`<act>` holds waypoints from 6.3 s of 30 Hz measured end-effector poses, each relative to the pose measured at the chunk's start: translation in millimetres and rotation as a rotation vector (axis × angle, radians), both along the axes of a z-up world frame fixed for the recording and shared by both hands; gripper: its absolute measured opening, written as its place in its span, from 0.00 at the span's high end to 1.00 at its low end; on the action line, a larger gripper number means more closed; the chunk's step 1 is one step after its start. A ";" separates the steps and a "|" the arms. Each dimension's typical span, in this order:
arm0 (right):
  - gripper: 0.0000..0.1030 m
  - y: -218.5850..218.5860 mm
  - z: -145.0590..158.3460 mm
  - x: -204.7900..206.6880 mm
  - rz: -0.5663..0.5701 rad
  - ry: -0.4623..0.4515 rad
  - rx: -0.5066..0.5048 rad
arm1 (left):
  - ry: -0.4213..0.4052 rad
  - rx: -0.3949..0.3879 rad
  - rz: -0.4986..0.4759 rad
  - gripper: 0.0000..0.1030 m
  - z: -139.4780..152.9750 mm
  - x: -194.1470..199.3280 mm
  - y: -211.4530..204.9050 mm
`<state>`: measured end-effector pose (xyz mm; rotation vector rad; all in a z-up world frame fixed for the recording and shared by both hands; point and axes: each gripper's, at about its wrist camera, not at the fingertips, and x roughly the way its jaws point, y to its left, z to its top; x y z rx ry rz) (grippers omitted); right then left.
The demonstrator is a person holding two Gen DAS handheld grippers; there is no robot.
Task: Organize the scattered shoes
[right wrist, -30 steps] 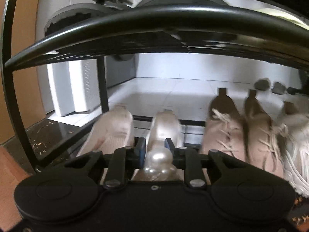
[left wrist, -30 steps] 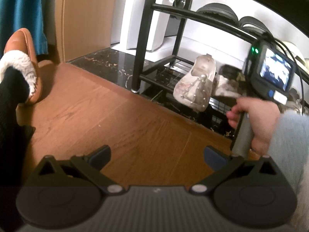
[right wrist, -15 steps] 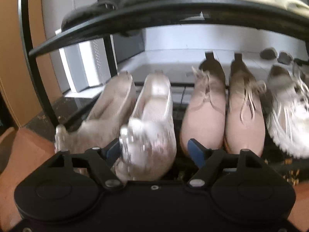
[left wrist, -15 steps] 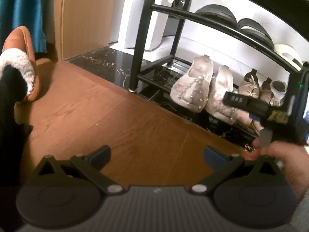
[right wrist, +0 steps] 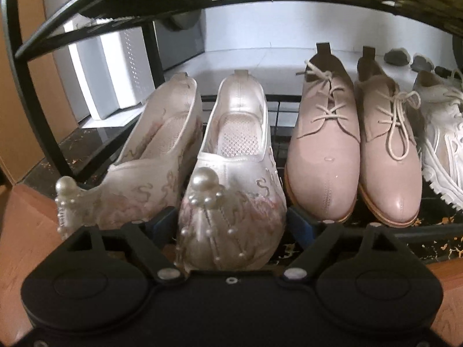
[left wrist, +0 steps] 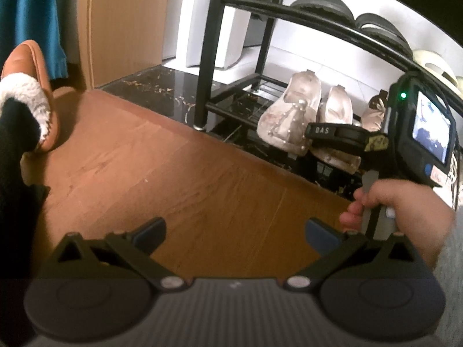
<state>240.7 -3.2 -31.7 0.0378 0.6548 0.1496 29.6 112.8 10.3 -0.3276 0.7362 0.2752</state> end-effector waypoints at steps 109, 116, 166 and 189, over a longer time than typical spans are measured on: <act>0.02 69.2 33.6 -38.3 0.154 0.047 -0.065 | 0.163 0.073 0.045 0.01 -10.5 6.8 26.0; 0.00 18.4 60.4 -80.3 0.034 0.053 -0.007 | 0.078 0.096 -0.017 0.01 -0.2 -0.4 12.9; 0.00 3.1 45.1 -49.5 -0.048 0.060 0.030 | 0.107 0.148 -0.064 0.01 -2.3 3.3 1.3; 0.00 -92.6 96.7 -219.9 -0.161 -0.024 0.099 | 0.091 -0.031 -0.244 0.01 13.5 -22.4 -11.3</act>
